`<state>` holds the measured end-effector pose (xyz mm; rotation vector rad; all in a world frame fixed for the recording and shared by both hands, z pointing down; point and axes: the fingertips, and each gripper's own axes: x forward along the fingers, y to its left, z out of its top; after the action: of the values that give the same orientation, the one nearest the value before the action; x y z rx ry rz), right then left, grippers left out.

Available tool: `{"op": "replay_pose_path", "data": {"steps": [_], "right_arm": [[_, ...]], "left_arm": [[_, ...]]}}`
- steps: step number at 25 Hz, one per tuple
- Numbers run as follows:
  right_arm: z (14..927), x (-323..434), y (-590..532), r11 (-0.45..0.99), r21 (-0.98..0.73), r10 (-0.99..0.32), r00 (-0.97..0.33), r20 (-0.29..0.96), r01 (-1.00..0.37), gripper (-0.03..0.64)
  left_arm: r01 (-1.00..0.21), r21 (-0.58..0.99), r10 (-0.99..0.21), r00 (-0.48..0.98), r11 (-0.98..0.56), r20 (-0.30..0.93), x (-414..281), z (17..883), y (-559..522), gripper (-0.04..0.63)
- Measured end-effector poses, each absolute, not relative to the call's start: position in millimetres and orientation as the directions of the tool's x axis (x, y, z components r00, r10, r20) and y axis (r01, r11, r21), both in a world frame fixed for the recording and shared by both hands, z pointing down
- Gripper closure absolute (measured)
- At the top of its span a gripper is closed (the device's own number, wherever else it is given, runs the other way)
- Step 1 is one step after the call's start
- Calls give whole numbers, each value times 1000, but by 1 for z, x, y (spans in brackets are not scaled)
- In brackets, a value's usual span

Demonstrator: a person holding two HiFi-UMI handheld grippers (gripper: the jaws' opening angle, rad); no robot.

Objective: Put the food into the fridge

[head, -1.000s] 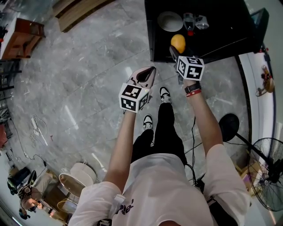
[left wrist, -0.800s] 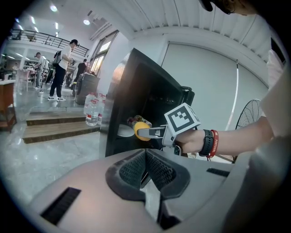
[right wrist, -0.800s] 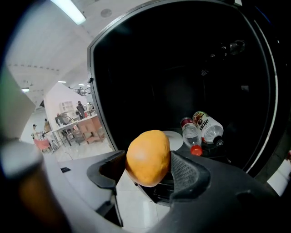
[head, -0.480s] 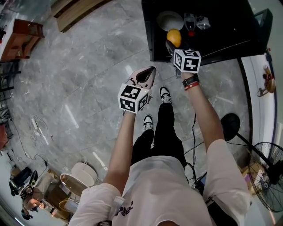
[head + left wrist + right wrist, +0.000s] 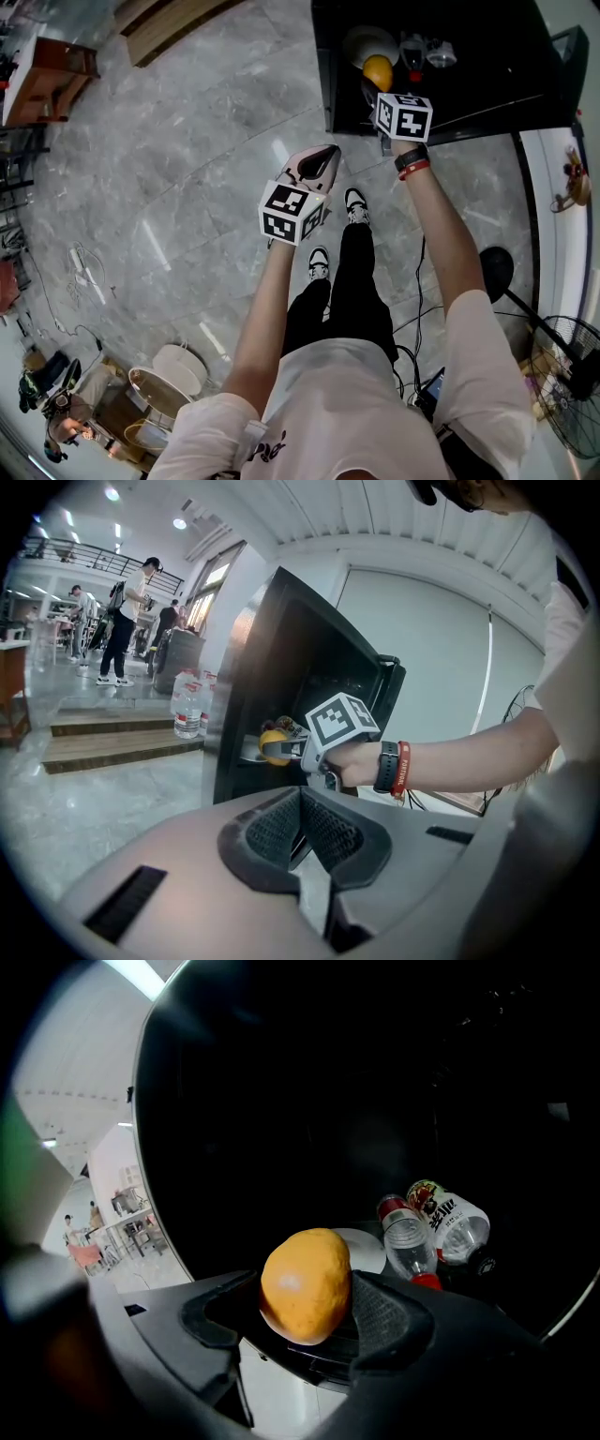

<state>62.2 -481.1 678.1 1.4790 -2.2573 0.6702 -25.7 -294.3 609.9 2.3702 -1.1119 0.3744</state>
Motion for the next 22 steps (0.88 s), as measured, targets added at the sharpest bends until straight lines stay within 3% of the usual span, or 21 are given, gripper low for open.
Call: {"op": "replay_pose_path", "data": {"steps": [22], "right_arm": [[708, 58, -549, 364, -158, -753, -390, 530, -918, 295]], "left_arm": [[-789, 314, -650, 613, -528, 448, -31, 627, -295, 577]]}}
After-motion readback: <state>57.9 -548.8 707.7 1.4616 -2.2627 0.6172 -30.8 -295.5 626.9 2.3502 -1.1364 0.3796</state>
